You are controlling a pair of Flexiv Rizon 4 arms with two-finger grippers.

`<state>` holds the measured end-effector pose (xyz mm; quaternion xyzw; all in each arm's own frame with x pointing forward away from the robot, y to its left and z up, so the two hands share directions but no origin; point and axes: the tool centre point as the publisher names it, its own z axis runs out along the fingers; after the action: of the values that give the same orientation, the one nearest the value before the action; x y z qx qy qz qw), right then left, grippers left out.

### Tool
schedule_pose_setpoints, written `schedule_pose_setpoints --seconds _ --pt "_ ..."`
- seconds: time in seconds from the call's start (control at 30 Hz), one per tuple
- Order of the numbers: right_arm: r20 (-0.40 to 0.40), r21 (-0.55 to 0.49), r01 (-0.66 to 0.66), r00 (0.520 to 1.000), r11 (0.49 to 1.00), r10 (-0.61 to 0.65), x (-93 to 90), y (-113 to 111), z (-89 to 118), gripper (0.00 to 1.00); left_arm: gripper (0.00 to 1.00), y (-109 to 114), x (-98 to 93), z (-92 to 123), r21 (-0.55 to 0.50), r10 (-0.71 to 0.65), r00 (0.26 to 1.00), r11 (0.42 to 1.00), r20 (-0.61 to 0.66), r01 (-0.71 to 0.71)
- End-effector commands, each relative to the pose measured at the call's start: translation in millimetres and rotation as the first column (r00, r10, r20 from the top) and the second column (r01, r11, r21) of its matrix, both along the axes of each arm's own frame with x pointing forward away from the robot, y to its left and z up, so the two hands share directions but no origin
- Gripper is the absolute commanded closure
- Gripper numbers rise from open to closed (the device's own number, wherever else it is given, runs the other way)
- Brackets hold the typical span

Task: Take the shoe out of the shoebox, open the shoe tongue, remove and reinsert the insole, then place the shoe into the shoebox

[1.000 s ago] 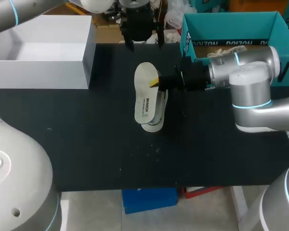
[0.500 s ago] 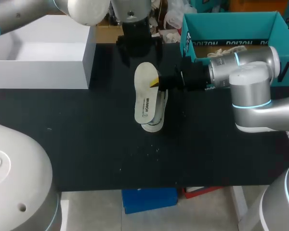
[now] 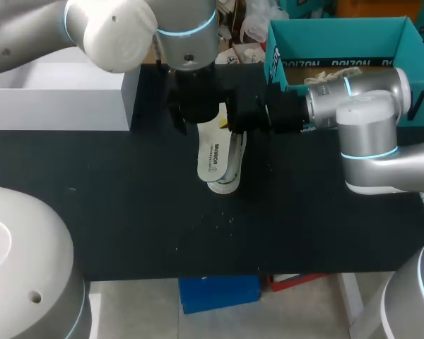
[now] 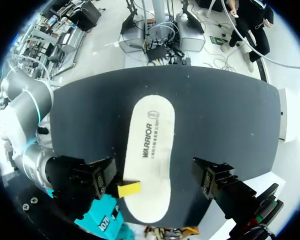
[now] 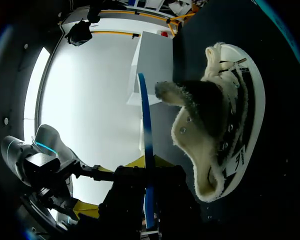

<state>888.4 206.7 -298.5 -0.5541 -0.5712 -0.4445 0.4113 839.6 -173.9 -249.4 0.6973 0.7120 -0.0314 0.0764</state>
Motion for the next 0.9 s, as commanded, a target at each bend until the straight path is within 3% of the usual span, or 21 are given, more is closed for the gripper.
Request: schedule_pose_setpoints --seconds 0.03,0.23,0.33,0.37,0.4,0.57,0.9 --pt "-0.001 -0.002 0.0 1.0 1.0 0.0 0.6 0.9 0.0 1.0 0.0 9.7 -18.7 -3.6 -0.008 0.012 0.999 1.0 0.052 -0.012" --pt "-0.001 -0.002 0.0 1.0 1.0 0.0 0.6 0.9 0.0 1.0 0.0 13.5 -32.4 -0.5 -0.041 0.005 0.999 0.999 0.045 -0.004" --pt "-0.001 -0.002 0.0 1.0 1.0 0.0 0.6 0.9 0.0 1.0 0.0 20.3 -36.7 3.5 -0.203 -0.038 0.999 0.978 0.027 0.042" --pt "-0.001 -0.002 0.0 1.0 1.0 0.0 0.6 0.9 0.0 1.0 0.0 25.7 -38.1 3.7 -0.323 -0.077 0.997 0.944 0.003 0.074" --pt "-0.001 -0.002 0.0 1.0 1.0 0.0 0.6 0.9 0.0 1.0 0.0 29.7 -38.1 3.6 -0.38 -0.091 0.996 0.922 -0.014 0.079" --pt "-0.001 -0.002 0.0 1.0 1.0 0.0 0.6 0.9 0.0 1.0 0.0 38.3 -41.1 5.4 -0.541 -0.159 0.987 0.829 0.015 0.142" --pt "-0.001 -0.002 0.0 1.0 1.0 0.0 0.6 0.9 0.0 1.0 0.0 38.7 -41.8 5.0 -0.548 -0.171 0.985 0.823 0.009 0.148"
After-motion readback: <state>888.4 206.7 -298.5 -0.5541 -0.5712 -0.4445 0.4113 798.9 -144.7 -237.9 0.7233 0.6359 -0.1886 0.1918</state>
